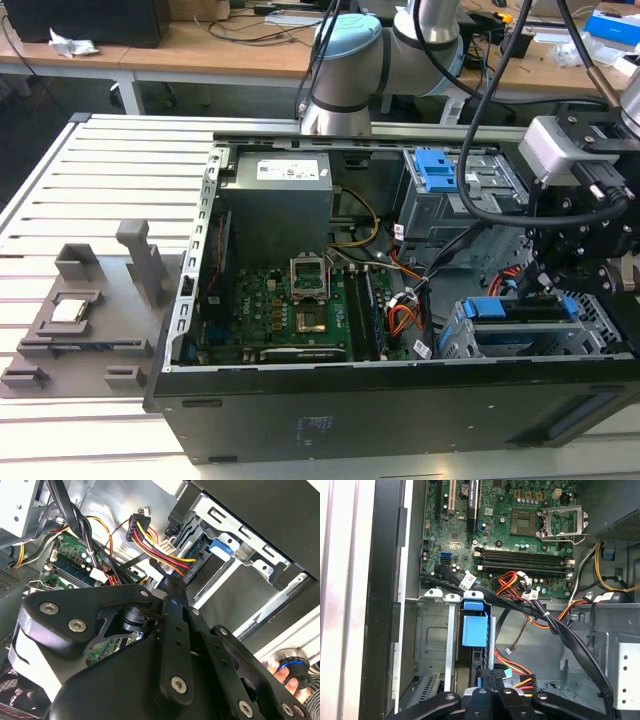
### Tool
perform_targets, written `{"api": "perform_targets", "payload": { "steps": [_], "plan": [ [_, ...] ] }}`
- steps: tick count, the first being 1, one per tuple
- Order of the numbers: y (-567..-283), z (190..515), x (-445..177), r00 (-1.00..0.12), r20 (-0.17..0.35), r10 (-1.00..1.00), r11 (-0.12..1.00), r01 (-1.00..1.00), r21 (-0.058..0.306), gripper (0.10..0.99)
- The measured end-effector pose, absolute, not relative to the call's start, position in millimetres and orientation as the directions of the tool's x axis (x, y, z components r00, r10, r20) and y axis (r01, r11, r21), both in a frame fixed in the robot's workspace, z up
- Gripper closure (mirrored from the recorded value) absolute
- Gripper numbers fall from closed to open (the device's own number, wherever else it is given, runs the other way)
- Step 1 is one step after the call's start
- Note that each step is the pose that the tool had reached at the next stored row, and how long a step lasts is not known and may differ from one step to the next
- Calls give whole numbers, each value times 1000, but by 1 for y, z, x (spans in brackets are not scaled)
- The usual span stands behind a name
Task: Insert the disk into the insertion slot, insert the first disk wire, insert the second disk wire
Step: 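Insert the second disk wire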
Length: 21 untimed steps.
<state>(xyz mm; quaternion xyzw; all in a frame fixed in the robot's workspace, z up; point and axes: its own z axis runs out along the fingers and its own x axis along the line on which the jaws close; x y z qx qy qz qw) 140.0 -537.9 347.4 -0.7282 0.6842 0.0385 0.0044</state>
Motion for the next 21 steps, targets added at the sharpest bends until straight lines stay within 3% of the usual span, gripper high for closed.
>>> {"api": "perform_targets", "payload": {
  "steps": [21],
  "plan": [
    [-540, 335, 140, 61, -64, -996, -64, -997, 47, 980]
  ]
}}
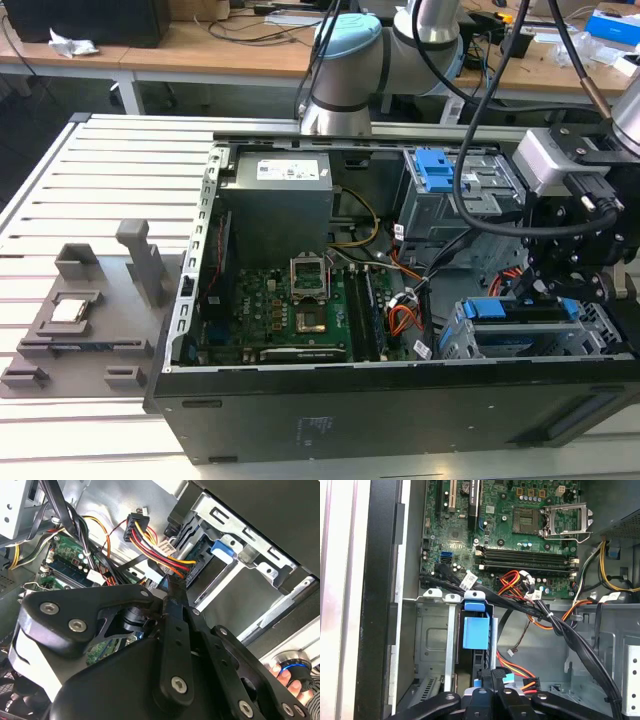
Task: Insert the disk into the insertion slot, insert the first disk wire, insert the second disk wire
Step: 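Insert the second disk wire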
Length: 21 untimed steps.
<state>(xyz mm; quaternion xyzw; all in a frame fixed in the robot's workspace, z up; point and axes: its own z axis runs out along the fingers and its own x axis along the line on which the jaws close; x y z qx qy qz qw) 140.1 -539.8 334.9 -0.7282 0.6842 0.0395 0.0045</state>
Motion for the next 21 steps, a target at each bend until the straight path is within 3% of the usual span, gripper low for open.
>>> {"api": "perform_targets", "payload": {
  "steps": [5, 21],
  "plan": [
    [-540, 346, 140, 61, -64, -996, -64, -997, 47, 980],
    [-544, 337, 136, 61, -64, -996, -64, -997, 47, 980]
  ]
}}
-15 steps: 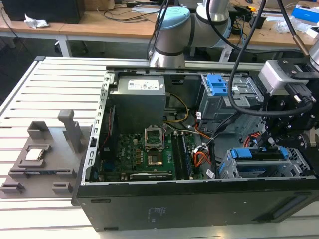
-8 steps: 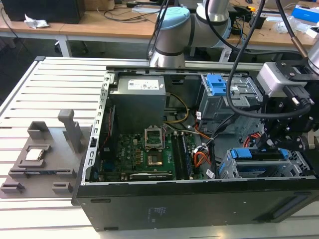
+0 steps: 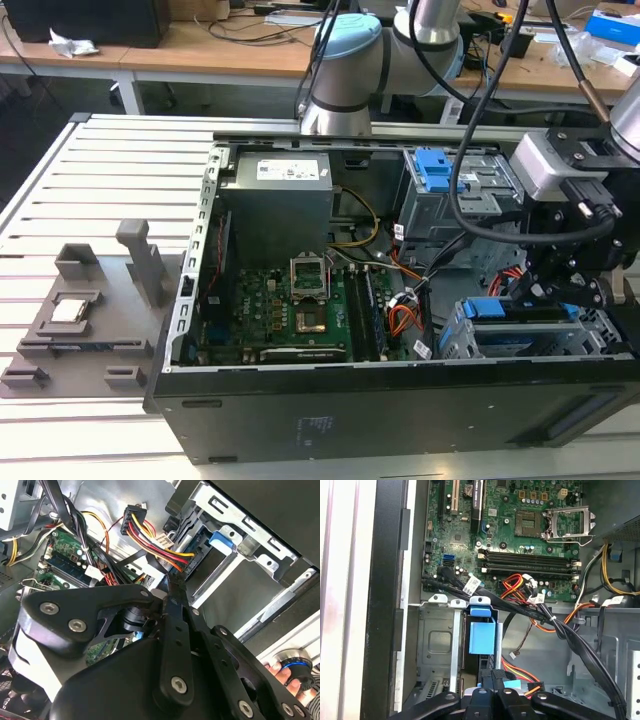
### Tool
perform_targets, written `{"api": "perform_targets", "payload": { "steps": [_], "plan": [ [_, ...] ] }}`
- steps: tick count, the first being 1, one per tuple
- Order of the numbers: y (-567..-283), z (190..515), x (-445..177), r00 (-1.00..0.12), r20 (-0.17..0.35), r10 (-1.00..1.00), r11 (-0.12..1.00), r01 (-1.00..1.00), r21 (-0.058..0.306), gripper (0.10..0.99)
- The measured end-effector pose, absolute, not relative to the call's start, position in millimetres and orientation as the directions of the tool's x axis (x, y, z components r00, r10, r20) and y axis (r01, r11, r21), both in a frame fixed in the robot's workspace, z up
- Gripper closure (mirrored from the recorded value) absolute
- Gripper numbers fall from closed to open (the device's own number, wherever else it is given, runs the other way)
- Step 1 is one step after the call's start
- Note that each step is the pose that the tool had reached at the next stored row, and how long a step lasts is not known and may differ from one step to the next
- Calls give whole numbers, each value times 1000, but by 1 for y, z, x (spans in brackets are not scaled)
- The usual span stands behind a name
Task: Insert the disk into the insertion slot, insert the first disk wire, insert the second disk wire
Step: 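Insert the second disk wire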
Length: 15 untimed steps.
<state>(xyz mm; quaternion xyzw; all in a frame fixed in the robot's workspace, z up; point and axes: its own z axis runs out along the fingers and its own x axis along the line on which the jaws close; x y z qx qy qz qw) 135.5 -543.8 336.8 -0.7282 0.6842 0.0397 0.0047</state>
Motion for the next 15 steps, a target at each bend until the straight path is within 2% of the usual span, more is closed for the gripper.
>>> {"api": "perform_targets", "payload": {
  "steps": [6, 11, 15],
  "plan": [
    [-544, 353, 136, 61, -65, -996, -64, -997, 47, 980],
    [-544, 385, 136, 61, -64, -996, -64, -997, 47, 980],
    [-544, 385, 136, 61, -66, -996, -64, -997, 47, 980]
  ]
}}
